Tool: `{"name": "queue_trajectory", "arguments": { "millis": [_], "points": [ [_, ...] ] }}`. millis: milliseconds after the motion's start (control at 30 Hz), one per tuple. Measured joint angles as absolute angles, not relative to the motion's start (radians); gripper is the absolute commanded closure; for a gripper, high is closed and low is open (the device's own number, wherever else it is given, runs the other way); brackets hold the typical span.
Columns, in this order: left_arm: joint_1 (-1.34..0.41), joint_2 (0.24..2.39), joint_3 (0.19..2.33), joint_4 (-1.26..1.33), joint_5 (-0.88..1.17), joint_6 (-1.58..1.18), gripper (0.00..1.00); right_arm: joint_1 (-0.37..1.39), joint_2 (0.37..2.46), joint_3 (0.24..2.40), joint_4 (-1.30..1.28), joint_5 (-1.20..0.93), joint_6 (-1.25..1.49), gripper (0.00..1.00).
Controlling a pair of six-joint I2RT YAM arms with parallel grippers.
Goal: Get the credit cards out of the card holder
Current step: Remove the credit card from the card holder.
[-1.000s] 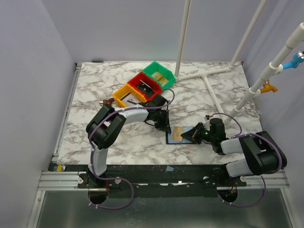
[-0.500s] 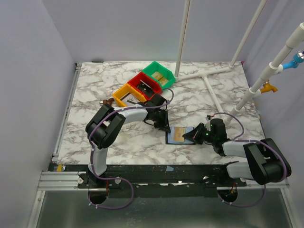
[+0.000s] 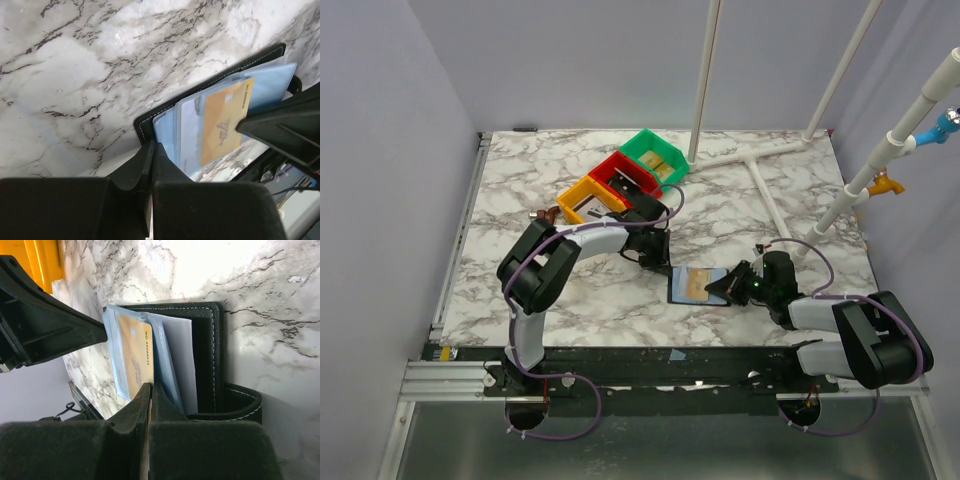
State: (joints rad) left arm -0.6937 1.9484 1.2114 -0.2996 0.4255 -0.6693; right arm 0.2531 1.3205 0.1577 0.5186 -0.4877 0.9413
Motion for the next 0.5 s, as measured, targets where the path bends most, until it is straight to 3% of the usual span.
{"name": "queue_trajectory", "arguments": {
  "millis": [333, 500],
  "points": [
    [-0.715, 1.947, 1.285, -0.433, 0.348, -0.605, 0.98, 0.253, 1.308, 0.158, 0.487, -0.467, 0.941, 0.99],
    [-0.761, 1.947, 1.324, -0.447, 0.349, -0.603, 0.9, 0.253, 1.301, 0.159, 0.476, -0.462, 0.941, 0.99]
  ]
}}
